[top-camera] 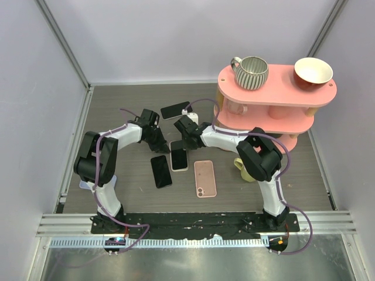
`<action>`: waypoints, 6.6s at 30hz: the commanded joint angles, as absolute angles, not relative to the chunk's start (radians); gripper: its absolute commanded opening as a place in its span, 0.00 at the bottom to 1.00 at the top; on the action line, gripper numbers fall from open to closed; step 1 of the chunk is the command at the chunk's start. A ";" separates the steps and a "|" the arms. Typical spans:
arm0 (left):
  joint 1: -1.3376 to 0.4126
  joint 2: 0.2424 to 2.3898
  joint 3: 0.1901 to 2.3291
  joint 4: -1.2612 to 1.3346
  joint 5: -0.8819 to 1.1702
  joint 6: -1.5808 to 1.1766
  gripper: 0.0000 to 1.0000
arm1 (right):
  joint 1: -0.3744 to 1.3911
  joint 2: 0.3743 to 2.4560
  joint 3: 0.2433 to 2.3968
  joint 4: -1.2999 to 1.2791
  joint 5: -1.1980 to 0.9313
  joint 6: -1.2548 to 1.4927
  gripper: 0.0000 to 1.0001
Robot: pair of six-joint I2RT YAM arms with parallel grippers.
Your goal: Put the phone into the phone case
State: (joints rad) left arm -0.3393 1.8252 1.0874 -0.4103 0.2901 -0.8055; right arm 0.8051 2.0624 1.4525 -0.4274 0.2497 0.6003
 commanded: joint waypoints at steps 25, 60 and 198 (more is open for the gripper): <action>-0.341 1.779 1.094 -0.313 0.345 -0.769 0.50 | 0.788 1.960 1.377 -0.371 0.209 0.635 0.06; -0.367 1.720 0.827 0.264 0.578 -0.963 0.56 | 0.802 2.023 1.367 -0.259 0.164 0.707 0.03; -0.333 1.741 0.827 -0.005 0.644 -1.055 0.06 | 0.677 1.810 0.890 0.574 -0.255 1.143 0.58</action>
State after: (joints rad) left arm -0.3153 1.7699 0.8307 -0.0269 0.5598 -1.0370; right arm 0.6811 1.8256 0.8635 0.5331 -0.2760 1.1107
